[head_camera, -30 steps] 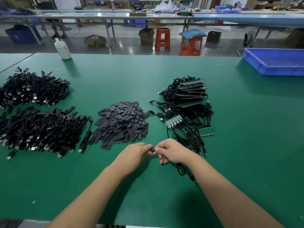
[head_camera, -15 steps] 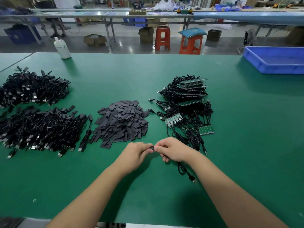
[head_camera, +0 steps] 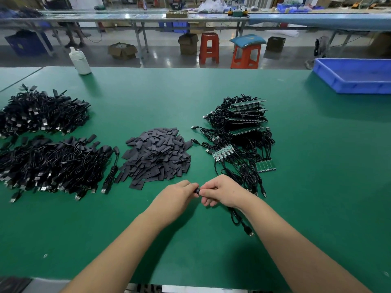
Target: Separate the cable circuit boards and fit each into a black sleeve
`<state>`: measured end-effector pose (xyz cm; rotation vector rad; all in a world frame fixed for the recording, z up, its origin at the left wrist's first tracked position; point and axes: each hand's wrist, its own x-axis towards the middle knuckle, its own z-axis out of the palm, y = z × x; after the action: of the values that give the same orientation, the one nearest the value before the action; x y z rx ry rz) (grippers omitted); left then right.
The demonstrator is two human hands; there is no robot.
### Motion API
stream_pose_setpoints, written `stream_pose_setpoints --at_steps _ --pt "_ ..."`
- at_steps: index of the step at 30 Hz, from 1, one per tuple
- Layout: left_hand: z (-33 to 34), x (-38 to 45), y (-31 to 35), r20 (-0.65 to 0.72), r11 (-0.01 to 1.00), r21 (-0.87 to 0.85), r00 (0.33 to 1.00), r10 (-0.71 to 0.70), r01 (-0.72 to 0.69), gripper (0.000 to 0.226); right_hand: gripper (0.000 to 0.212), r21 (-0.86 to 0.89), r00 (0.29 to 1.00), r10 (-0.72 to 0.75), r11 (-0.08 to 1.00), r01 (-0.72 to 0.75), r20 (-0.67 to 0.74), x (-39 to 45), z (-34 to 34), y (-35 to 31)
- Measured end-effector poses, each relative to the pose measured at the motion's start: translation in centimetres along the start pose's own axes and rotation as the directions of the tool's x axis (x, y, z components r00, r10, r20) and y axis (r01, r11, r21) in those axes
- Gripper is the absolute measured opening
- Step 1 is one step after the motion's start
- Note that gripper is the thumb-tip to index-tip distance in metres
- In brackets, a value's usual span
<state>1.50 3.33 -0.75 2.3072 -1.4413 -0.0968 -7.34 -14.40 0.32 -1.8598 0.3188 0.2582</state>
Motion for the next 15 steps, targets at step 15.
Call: stream_pose_setpoints --at_steps 15 --pt "-0.3 0.4 -0.9 0.129 0.961 -0.112 0.962 -0.240 0.254 0.024 0.020 -0.602 0.958 -0.149 0.798 -0.030 -0.246 0.4 2.1 0.3"
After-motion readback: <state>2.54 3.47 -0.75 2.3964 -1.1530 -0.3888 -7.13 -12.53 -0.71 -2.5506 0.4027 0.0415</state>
